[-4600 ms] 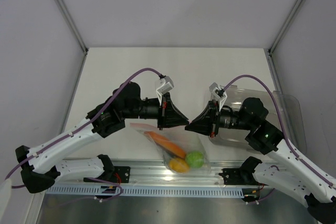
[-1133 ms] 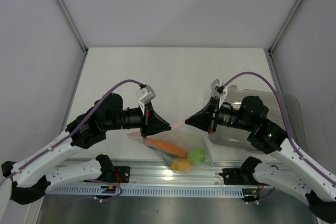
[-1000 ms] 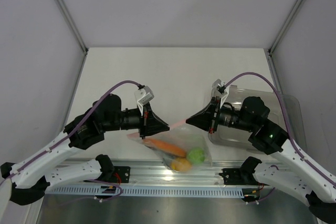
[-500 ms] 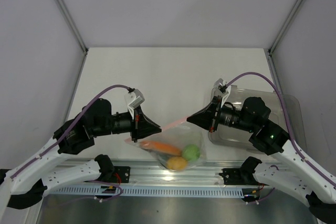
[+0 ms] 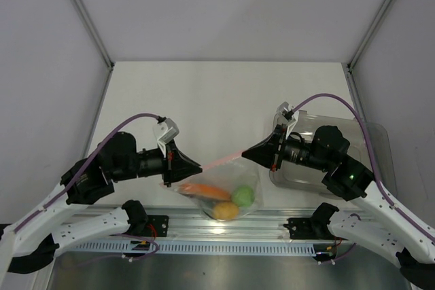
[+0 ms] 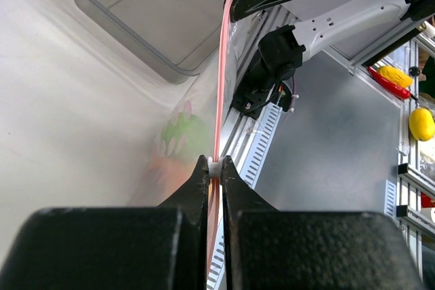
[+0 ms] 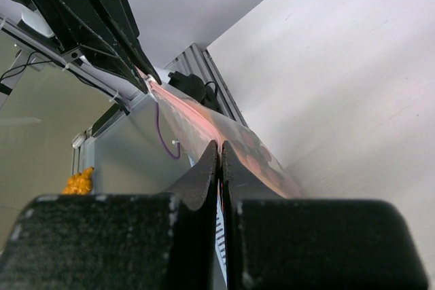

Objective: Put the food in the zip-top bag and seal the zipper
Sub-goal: Zip the zipper food storage bag at the center of the board.

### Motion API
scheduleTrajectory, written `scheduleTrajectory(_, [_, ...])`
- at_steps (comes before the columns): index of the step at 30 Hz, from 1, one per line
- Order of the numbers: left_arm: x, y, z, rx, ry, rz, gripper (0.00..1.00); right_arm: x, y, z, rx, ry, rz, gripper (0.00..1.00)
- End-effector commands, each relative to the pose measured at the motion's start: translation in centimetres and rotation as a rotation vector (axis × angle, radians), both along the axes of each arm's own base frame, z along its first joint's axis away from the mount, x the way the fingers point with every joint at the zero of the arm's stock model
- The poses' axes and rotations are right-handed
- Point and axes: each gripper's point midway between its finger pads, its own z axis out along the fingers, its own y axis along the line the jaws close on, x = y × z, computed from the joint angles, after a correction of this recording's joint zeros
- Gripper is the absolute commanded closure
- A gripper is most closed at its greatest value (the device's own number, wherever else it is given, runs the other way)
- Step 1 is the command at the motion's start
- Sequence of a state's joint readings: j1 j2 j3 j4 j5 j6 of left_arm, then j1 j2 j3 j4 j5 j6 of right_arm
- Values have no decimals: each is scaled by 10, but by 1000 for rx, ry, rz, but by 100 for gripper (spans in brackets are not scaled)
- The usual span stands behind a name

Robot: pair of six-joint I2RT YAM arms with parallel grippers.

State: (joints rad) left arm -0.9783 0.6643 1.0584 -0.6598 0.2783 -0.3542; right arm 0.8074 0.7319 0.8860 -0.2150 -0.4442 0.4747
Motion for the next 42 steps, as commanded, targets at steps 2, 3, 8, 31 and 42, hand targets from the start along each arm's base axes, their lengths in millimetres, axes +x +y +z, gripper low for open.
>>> scheduleTrajectory(2, [0, 10, 1, 3, -32, 23, 100, 11, -5, 8, 19, -30, -62, 100])
scheduleTrajectory(3, [0, 12, 2, 4, -34, 25, 99, 11, -6, 8, 20, -31, -65, 100])
scheduleTrajectory(8, [-1, 20, 0, 9, -33, 50, 99, 14, -8, 8, 17, -34, -87, 100])
scheduleTrajectory(31, [10, 86, -10, -9, -22, 353, 99, 26, -3, 4, 1, -23, -106, 100])
scheduleTrajectory(42, [9, 111, -20, -11, 9, 446, 100, 38, -2, 3, -11, -18, -125, 100])
